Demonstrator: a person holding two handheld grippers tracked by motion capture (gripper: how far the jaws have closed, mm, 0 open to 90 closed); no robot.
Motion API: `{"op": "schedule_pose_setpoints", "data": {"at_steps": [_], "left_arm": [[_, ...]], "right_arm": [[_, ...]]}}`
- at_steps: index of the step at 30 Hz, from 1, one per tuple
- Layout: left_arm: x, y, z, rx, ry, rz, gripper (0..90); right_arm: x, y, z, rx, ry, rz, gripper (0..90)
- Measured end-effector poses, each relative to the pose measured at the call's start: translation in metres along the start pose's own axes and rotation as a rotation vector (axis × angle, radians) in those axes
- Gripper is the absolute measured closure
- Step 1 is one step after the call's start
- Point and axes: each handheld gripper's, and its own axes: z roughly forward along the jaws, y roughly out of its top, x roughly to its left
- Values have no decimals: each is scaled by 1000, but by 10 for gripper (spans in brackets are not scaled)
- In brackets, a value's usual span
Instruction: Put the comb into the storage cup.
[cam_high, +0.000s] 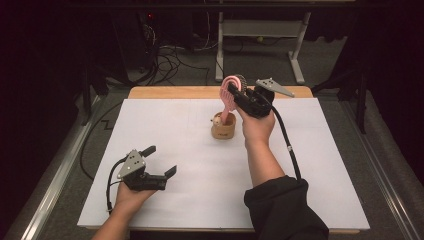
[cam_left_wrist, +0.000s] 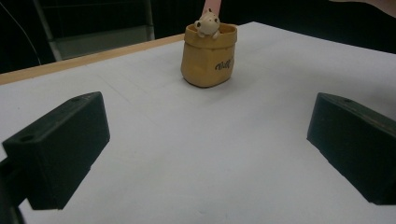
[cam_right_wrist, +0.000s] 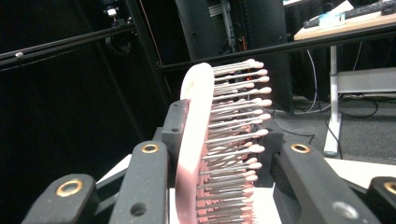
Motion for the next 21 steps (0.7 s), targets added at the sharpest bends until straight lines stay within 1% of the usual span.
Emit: {"op": "schedule_pose_setpoints", "data": {"at_steps": [9, 14, 18, 21], "left_arm": [[0, 0, 1, 4, 1, 0, 0], [0, -1, 1, 4, 1, -1, 0], [0, -1, 1, 3, -2, -5, 0], [0, -1, 2, 4, -2, -6, 0]], "right_arm": [[2, -10, 6, 14, 6, 8, 666], [2, -12, 7, 14, 9, 15, 663], [0, -11, 7, 14, 8, 29, 663], [0, -11, 7, 11, 9, 30, 663]]}}
